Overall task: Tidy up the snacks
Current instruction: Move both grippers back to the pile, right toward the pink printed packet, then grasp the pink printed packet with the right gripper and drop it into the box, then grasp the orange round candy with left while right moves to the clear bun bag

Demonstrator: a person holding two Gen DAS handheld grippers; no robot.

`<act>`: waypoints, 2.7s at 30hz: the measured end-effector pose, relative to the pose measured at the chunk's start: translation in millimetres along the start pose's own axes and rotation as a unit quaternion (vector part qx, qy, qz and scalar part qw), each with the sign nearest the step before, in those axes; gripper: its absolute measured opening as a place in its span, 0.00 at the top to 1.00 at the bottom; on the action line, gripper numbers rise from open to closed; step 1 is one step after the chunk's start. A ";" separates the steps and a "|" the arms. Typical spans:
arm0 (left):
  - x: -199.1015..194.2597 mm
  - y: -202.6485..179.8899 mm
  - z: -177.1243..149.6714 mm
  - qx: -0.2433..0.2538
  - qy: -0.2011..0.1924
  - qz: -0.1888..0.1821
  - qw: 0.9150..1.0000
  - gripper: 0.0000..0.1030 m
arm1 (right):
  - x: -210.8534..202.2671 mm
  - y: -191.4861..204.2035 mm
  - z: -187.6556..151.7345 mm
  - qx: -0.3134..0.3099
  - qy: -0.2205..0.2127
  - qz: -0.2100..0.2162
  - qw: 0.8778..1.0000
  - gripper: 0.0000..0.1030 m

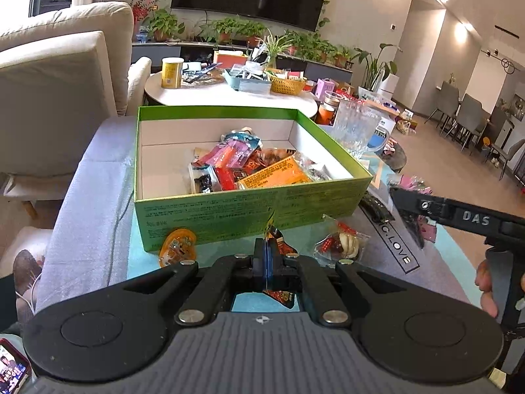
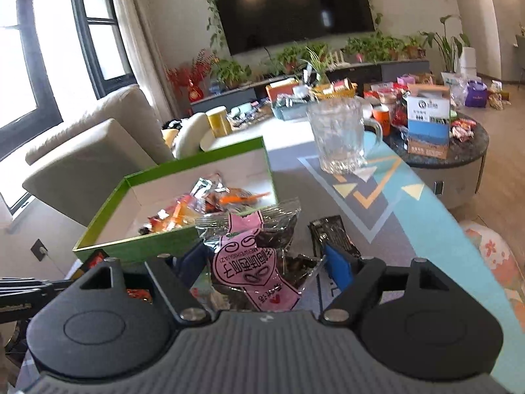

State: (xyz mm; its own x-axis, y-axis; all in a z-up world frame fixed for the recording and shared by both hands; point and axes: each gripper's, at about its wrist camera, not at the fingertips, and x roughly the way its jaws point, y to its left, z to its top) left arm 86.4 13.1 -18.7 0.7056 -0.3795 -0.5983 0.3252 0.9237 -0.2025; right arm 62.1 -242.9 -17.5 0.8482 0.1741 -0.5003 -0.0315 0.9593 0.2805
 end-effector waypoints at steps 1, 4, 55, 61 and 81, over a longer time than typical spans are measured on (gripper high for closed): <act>-1.1 0.6 0.4 0.000 -0.002 0.000 1.000 0.99 | -3.0 2.0 1.9 -0.003 -0.006 0.003 1.000 0.44; -5.3 0.8 1.5 -0.001 -0.006 -0.001 1.000 0.99 | -9.4 7.0 5.6 -0.008 -0.019 0.011 1.000 0.44; 80.9 62.1 72.2 -0.057 0.008 0.093 0.994 0.79 | 120.0 67.9 66.2 -0.012 0.033 0.004 0.999 0.44; 57.3 78.1 64.8 -0.076 0.000 0.089 0.993 0.76 | 94.8 52.0 55.3 0.009 0.023 0.013 1.000 0.43; 69.0 61.4 0.2 -0.043 0.059 0.076 0.994 0.73 | 26.2 22.9 25.3 -0.008 0.039 0.017 0.999 0.43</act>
State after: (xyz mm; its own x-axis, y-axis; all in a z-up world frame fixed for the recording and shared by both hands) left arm 155.1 43.7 -72.3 0.6624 -0.2315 -0.7125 0.1618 0.9728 -0.1657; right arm 97.0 -222.1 -3.5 0.8029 0.2234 -0.5527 -0.0689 0.9557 0.2862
